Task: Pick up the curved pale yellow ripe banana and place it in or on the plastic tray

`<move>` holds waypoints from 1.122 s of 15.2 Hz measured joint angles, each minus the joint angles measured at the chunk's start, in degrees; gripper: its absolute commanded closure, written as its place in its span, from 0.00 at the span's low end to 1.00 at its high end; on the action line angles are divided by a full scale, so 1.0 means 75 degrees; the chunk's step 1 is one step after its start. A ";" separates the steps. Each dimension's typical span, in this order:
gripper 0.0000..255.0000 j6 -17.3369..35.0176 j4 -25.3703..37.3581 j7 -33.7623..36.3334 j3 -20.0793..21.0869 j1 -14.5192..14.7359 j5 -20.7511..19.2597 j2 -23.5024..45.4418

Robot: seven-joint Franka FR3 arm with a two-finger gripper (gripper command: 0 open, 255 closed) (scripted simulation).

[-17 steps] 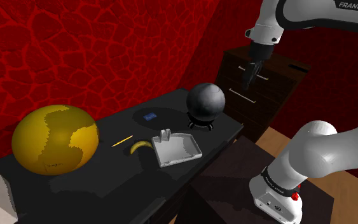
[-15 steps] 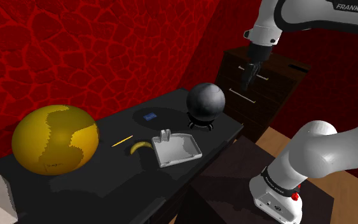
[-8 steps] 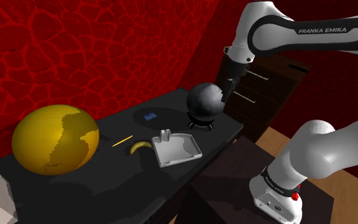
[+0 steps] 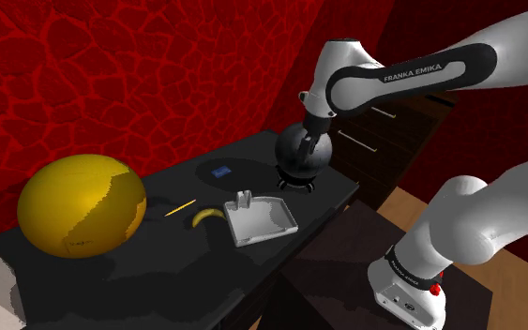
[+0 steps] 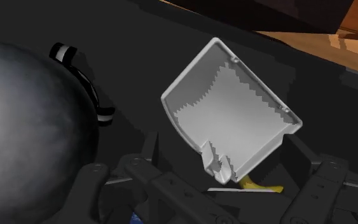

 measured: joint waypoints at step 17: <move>0.00 0.4099 0.1447 -0.0303 0.0636 0.0799 0.0069 0.4786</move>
